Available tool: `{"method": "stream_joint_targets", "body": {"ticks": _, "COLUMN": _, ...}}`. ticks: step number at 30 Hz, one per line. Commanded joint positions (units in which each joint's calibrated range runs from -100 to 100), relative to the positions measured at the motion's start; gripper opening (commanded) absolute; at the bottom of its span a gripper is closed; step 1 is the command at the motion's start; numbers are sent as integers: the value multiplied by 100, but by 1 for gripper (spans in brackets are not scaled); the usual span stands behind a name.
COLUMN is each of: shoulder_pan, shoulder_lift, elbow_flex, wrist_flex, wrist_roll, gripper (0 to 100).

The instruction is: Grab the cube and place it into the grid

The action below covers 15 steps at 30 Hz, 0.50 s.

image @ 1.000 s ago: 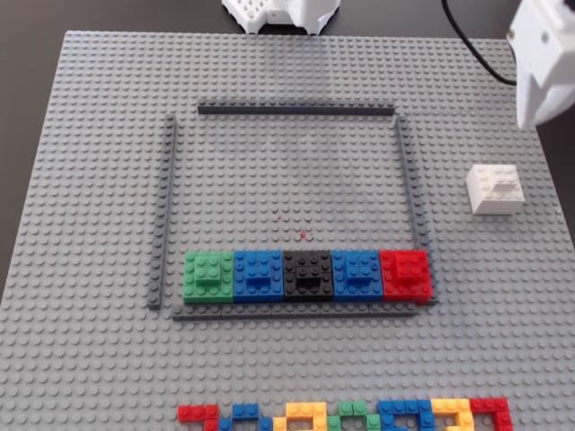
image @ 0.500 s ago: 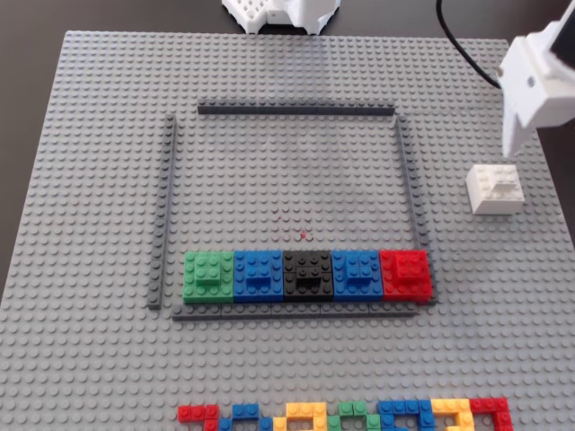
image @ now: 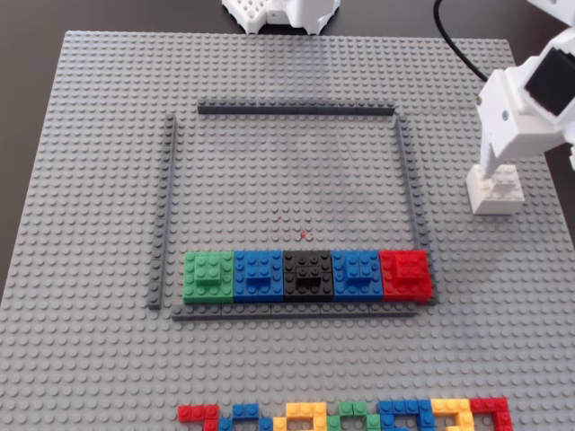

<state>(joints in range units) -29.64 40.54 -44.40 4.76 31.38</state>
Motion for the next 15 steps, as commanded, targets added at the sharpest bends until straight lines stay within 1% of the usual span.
{"method": "stream_joint_targets", "body": {"ticks": 1, "shoulder_pan": 6, "shoulder_lift": -142, "elbow_flex": -377, "wrist_flex": -46, "wrist_roll": -54, "gripper": 36}}
{"method": "stream_joint_targets", "body": {"ticks": 15, "shoulder_pan": -45, "shoulder_lift": -13, "elbow_flex": -304, "wrist_flex": -129, "wrist_roll": -117, "gripper": 36}}
